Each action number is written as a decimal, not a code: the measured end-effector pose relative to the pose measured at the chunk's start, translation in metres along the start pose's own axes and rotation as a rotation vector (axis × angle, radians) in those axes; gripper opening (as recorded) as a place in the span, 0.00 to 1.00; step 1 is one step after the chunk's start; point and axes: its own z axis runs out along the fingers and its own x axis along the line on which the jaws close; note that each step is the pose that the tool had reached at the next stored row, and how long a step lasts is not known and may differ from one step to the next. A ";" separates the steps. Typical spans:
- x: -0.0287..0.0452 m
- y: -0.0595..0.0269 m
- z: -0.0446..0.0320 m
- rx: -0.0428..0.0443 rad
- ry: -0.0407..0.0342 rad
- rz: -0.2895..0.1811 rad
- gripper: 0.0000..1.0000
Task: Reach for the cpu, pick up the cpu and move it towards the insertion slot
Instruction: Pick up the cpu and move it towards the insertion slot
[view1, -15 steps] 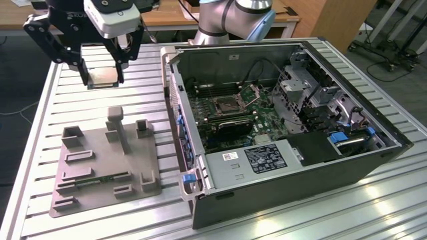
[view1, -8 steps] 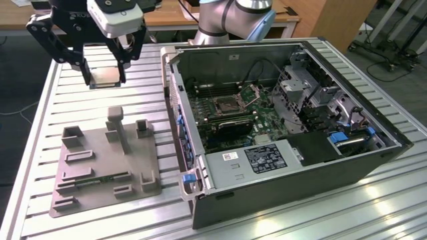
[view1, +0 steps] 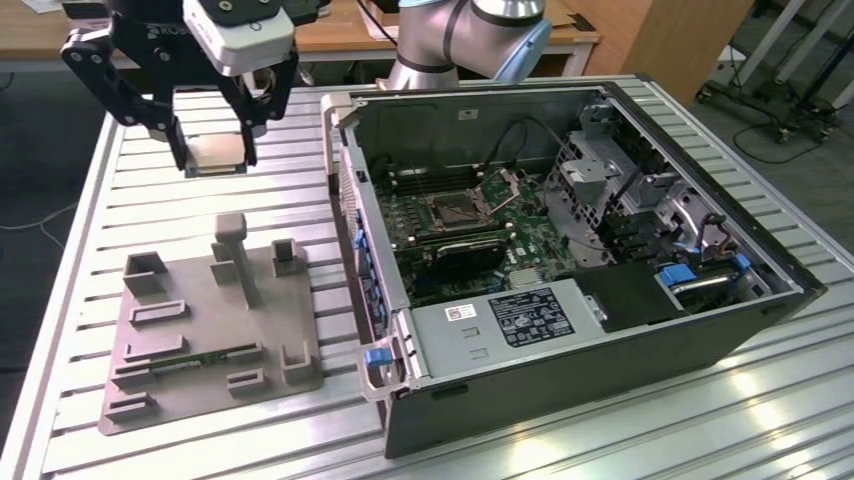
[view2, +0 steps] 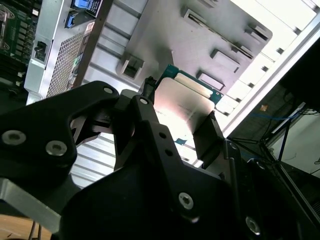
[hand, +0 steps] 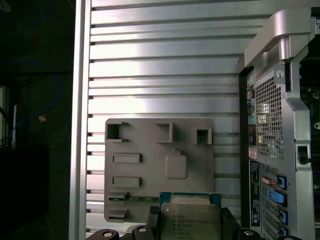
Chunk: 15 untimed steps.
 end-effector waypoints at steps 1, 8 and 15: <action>-0.0005 0.0000 0.0000 0.0000 0.0000 0.000 0.55; -0.0044 0.0001 -0.0001 0.0000 0.0001 0.000 0.55; -0.0083 0.0002 -0.0002 0.0000 0.0001 0.000 0.55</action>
